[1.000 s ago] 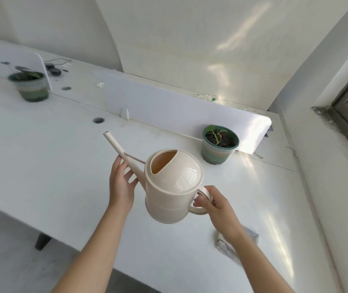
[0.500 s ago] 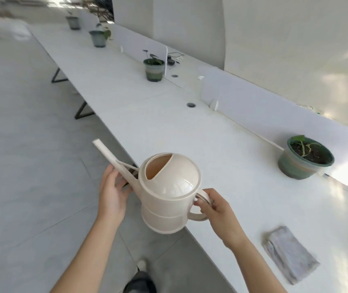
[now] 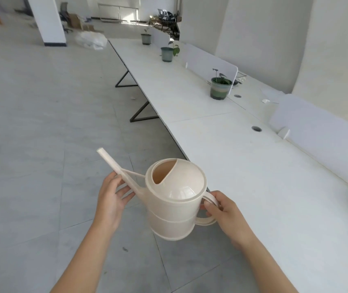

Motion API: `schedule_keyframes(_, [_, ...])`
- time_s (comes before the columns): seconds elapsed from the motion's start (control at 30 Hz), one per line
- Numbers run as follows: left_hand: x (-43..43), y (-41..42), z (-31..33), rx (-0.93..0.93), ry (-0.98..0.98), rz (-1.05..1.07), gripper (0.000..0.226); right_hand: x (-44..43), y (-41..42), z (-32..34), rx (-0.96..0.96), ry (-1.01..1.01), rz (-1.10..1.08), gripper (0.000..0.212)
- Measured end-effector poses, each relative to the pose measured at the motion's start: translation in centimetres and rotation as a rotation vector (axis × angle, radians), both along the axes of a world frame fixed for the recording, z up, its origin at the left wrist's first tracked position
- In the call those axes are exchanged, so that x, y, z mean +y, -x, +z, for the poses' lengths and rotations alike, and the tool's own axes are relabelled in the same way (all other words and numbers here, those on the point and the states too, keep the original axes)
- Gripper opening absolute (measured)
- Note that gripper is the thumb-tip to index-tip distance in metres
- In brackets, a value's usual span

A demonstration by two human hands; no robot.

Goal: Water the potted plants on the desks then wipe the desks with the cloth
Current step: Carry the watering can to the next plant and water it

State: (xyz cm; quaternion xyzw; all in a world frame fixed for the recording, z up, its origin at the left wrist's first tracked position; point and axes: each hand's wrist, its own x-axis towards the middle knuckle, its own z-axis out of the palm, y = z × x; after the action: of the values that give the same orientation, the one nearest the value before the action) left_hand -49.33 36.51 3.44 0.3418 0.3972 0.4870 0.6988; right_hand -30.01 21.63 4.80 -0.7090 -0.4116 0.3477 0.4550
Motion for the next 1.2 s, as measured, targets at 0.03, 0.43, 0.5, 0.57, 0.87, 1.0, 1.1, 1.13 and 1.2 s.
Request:
schedule_keyframes(0.03, [1.4, 0.7, 0.2, 0.0, -0.008, -0.007, 0.012, 1.3, 0.6, 0.1, 0.004, -0.007, -0.009, 0.02])
schedule_keyframes(0.43, [14.6, 5.1, 1.3, -0.03, -0.034, -0.054, 0.021, 16.0, 4.5, 0.4, 0.124, -0.098, -0.156, 0.006])
schedule_keyframes(0.5, [16.5, 4.8, 0.7, -0.042, -0.011, -0.037, 0.023, 18.1, 4.1, 0.1, 0.137, -0.088, -0.167, 0.017])
schedule_keyframes(0.57, [18.6, 3.9, 0.2, -0.042, 0.005, -0.031, 0.025, 20.1, 3.3, 0.0, 0.131, -0.079, -0.165, 0.024])
schedule_keyframes(0.87, [29.5, -3.1, -0.2, -0.017, 0.025, 0.05, 0.027, 31.0, -3.7, 0.2, 0.138, -0.025, 0.033, 0.009])
schedule_keyframes(1.0, [33.7, -5.4, 0.0, -0.016, 0.023, 0.102, 0.034, 36.2, -6.5, 0.8, 0.196, 0.0, 0.059, 0.021])
schedule_keyframes(1.1, [37.2, -6.8, 0.0, -0.014, 0.048, 0.125, 0.035, 40.1, -8.1, 0.9, 0.254, 0.023, 0.072, 0.019])
schedule_keyframes(1.13, [38.5, -7.2, -0.1, -0.013, 0.05, 0.126, 0.031, 41.4, -8.5, 0.9, 0.267, 0.031, 0.074, 0.019])
schedule_keyframes(1.2, [41.1, -7.8, -0.3, -0.012, 0.048, 0.127, 0.026, 44.1, -9.1, 0.7, 0.296, 0.042, 0.064, 0.02])
